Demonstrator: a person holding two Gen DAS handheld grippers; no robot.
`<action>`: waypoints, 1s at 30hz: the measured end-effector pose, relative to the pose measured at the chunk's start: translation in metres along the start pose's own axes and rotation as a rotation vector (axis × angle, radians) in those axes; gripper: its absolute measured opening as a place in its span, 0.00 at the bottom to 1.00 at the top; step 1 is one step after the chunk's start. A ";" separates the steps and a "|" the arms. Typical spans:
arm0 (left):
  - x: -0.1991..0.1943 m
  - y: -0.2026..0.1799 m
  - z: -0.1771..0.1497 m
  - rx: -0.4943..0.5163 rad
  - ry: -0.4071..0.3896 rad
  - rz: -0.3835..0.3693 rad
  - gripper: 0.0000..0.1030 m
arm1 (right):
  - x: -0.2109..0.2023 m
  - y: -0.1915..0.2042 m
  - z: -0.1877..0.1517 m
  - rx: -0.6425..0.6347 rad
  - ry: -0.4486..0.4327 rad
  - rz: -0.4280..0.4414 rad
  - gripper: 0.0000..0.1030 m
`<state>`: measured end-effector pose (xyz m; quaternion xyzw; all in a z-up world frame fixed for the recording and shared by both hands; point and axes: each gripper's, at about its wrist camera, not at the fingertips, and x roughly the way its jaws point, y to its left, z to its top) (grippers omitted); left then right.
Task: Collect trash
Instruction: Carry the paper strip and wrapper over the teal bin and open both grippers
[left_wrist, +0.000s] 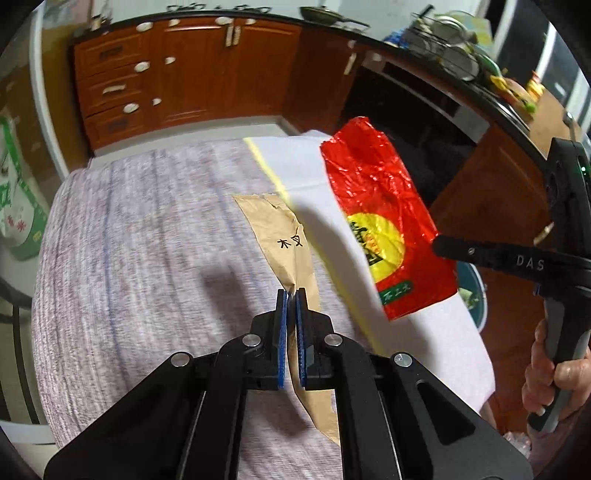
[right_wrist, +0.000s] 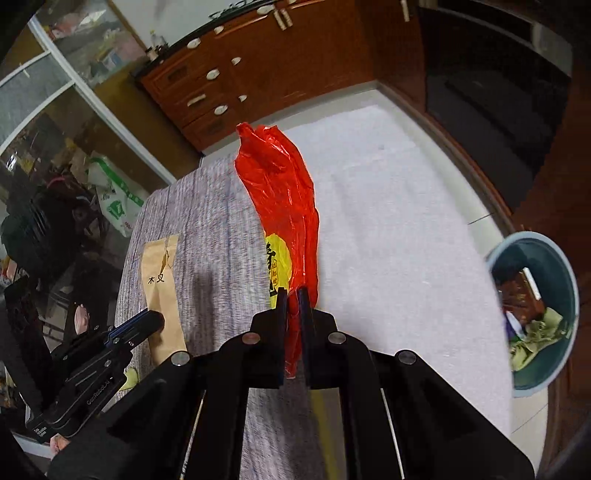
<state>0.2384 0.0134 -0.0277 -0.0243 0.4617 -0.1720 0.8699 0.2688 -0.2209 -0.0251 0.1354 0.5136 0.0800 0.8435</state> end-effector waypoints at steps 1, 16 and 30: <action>0.000 -0.007 0.001 0.013 0.001 -0.004 0.05 | -0.006 -0.009 0.000 0.013 -0.010 -0.006 0.06; 0.038 -0.161 0.025 0.236 0.057 -0.082 0.05 | -0.086 -0.164 -0.035 0.235 -0.132 -0.064 0.06; 0.118 -0.300 0.026 0.397 0.147 -0.171 0.05 | -0.111 -0.272 -0.067 0.348 -0.136 -0.134 0.06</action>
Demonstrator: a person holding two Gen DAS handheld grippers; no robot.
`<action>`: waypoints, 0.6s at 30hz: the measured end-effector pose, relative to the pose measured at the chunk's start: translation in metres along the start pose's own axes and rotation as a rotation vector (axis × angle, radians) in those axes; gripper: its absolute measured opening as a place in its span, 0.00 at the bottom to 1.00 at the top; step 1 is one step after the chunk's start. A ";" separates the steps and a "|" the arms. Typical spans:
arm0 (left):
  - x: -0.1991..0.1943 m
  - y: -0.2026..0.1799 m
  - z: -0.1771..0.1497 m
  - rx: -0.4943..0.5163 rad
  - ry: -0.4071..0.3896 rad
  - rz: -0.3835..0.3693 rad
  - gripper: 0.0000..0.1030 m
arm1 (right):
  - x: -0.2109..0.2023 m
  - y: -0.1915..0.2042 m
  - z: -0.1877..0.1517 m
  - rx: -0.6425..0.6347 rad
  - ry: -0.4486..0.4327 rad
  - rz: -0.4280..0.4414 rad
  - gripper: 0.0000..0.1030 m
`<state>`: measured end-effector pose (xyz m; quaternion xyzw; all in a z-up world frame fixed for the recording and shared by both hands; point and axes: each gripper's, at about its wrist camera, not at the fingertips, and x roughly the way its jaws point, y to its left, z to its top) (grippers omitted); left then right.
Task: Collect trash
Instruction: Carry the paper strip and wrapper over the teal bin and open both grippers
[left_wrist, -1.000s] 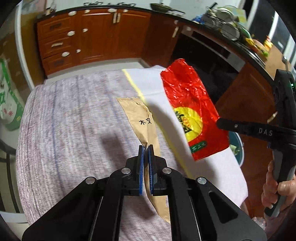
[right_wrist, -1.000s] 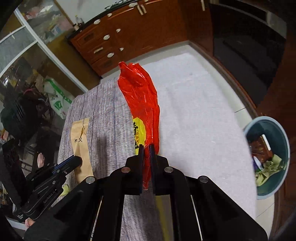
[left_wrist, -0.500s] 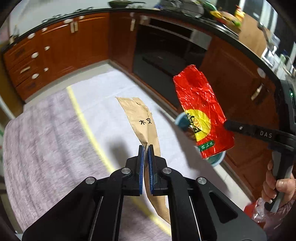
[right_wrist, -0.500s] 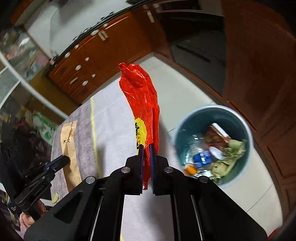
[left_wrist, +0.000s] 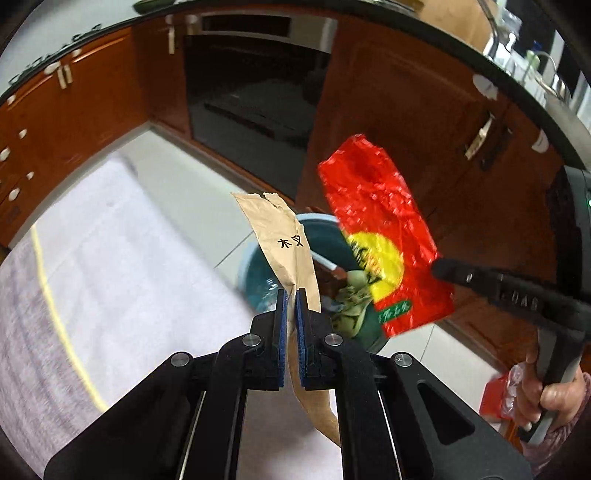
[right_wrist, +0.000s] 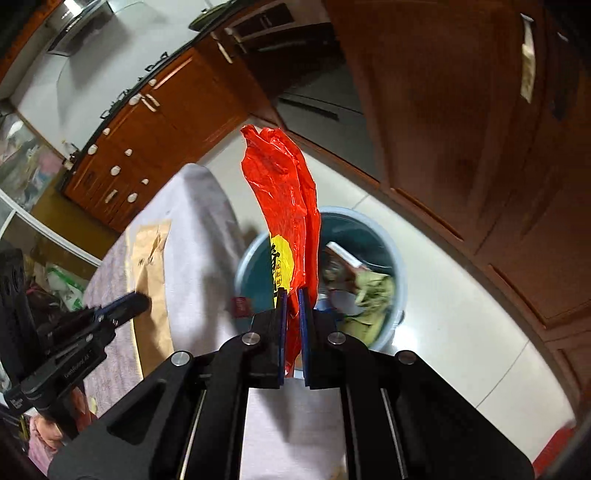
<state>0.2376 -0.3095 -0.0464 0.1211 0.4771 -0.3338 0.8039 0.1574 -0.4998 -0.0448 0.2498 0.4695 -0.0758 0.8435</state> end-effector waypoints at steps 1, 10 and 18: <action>0.008 -0.004 0.003 0.005 0.009 -0.006 0.05 | 0.003 -0.003 -0.001 -0.001 0.011 -0.005 0.06; 0.081 -0.018 0.016 0.021 0.103 -0.020 0.25 | 0.029 -0.020 -0.003 0.006 0.081 -0.029 0.06; 0.089 -0.006 0.012 0.004 0.102 0.025 0.63 | 0.049 -0.016 -0.001 -0.003 0.120 -0.023 0.06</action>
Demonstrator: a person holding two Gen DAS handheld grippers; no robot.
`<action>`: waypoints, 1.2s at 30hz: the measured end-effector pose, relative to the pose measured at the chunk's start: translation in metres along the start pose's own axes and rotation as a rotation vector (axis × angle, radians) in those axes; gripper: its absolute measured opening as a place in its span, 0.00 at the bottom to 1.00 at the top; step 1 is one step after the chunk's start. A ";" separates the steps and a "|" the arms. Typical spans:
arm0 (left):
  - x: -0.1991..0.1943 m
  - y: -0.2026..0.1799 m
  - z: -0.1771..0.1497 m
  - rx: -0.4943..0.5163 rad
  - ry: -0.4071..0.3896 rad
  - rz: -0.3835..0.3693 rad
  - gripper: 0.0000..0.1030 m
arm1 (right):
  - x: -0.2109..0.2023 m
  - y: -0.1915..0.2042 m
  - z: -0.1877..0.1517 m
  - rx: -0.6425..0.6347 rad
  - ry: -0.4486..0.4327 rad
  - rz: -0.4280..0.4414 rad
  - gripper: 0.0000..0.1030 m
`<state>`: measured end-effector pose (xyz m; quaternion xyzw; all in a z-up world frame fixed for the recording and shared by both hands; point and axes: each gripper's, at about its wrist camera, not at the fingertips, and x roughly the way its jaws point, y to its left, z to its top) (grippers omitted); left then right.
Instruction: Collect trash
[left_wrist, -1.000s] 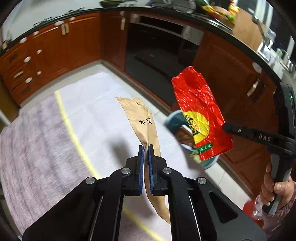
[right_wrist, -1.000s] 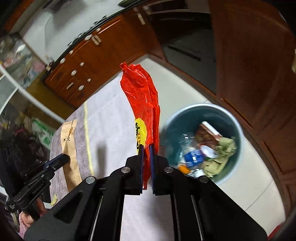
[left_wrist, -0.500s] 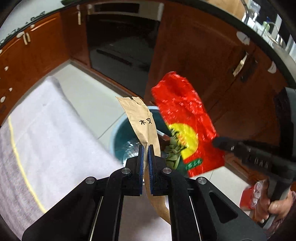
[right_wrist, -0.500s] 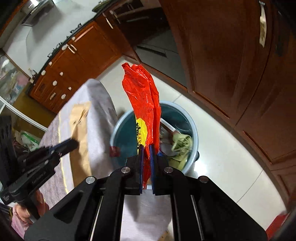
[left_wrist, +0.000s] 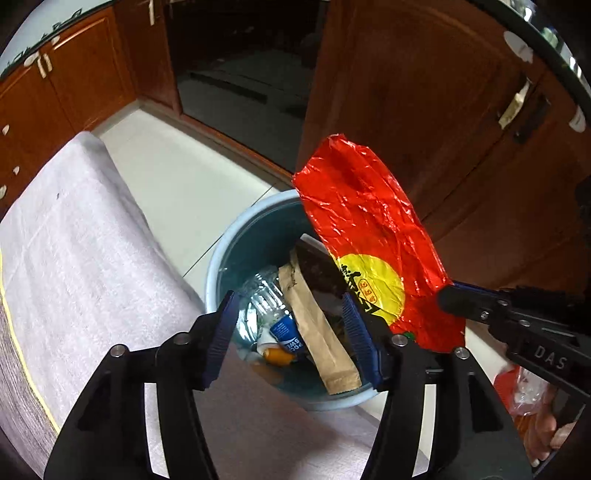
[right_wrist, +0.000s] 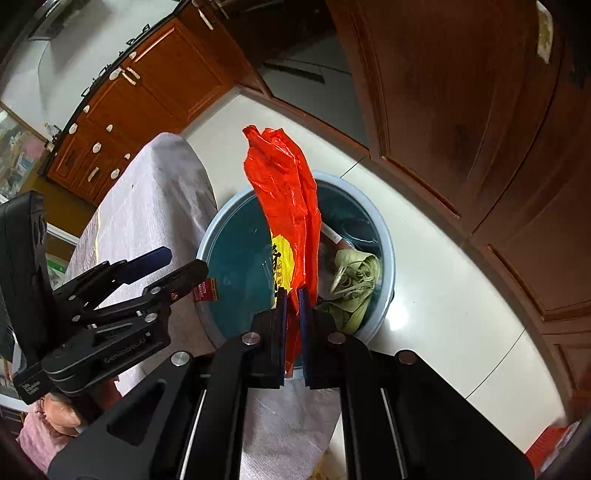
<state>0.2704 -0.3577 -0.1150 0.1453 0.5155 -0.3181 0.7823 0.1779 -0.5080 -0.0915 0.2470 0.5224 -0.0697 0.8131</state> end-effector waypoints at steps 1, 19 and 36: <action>-0.002 0.003 -0.001 -0.004 0.000 0.006 0.68 | 0.002 0.001 0.000 -0.003 0.004 0.002 0.06; -0.082 0.016 -0.038 -0.014 -0.172 0.115 0.96 | -0.008 0.019 -0.010 -0.019 -0.004 -0.024 0.93; -0.156 0.028 -0.116 -0.058 -0.149 0.169 0.96 | -0.057 0.086 -0.076 -0.234 0.004 -0.143 0.94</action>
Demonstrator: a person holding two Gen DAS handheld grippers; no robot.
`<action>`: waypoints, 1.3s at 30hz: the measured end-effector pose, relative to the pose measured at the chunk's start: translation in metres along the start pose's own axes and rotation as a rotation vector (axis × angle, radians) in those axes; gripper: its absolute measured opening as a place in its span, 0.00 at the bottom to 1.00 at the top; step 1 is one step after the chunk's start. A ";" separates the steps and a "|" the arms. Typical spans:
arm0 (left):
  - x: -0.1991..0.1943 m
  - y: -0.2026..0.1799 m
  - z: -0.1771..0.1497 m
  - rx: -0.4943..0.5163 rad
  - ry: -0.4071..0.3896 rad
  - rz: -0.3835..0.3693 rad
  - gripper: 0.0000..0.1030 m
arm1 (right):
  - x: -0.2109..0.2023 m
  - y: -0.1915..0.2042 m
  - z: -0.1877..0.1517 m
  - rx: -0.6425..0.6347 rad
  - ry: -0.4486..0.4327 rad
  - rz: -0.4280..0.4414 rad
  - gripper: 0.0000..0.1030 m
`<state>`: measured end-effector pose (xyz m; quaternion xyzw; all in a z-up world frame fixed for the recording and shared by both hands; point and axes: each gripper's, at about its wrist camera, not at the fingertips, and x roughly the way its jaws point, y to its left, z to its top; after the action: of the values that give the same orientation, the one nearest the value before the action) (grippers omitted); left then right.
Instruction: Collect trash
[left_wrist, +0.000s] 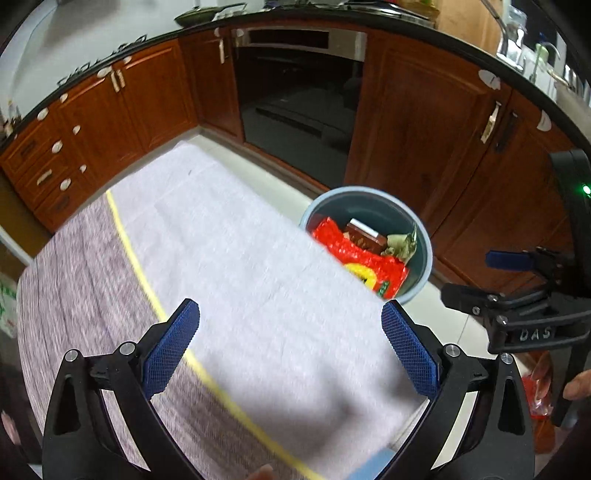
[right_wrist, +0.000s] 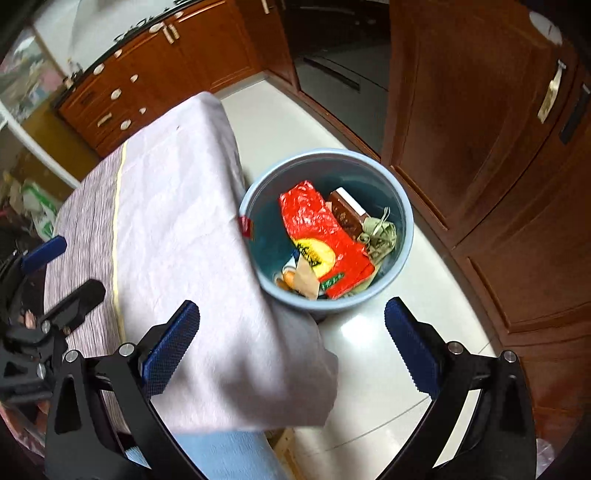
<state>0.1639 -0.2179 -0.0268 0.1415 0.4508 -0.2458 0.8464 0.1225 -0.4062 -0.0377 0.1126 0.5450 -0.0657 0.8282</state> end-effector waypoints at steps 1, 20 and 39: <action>-0.002 0.001 -0.003 -0.009 0.002 0.000 0.96 | -0.003 0.003 -0.003 -0.009 0.002 -0.013 0.94; -0.047 0.019 -0.057 -0.059 -0.062 0.042 0.96 | -0.034 0.034 -0.056 -0.046 -0.017 -0.157 0.94; -0.042 0.029 -0.076 -0.089 -0.047 0.054 0.96 | -0.018 0.047 -0.068 -0.073 0.014 -0.165 0.94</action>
<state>0.1073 -0.1469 -0.0333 0.1102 0.4373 -0.2057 0.8685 0.0661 -0.3437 -0.0411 0.0378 0.5602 -0.1129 0.8198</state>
